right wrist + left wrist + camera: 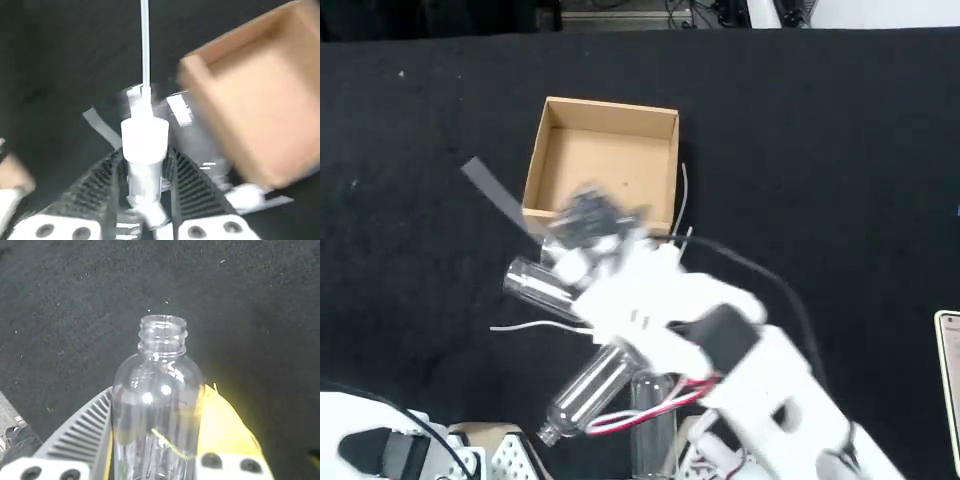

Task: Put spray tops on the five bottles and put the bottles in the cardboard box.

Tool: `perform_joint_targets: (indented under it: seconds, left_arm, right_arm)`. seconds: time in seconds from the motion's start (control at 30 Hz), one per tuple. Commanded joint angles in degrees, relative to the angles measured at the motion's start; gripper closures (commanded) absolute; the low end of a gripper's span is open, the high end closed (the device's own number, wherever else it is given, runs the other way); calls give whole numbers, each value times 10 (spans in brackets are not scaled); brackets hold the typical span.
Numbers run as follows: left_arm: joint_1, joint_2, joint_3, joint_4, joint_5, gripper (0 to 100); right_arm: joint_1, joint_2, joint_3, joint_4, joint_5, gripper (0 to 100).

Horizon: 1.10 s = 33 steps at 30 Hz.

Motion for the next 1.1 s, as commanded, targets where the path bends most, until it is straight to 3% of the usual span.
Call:
perform_joint_targets:
  seconds: [0.0, 0.2, 0.43, 0.57, 0.73, 0.93, 1.07]
  left_arm:
    - [40, -165, 108, 5, 7, 909]
    - [140, -364, 345, -11, 7, 909]
    - [305, -556, 733, -193, 4, 909]
    - [405, -636, 916, -316, 6, 910]
    - [498, -724, 1062, -448, 9, 910]
    - [555, -782, 1146, -520, 55, 910]
    - [557, -780, 1176, -550, 127, 910]
  right_arm:
    - [128, -60, -10, 29, 22, 986]
    - [356, -41, -10, 57, 32, 986]
    - [591, 97, -9, 32, 69, 986]
    - [704, 210, -14, -25, 37, 986]
    - [753, 325, -14, -60, -60, 980]
    - [744, 390, -24, -64, -247, 811]
    - [706, 390, -56, -26, -195, 743]
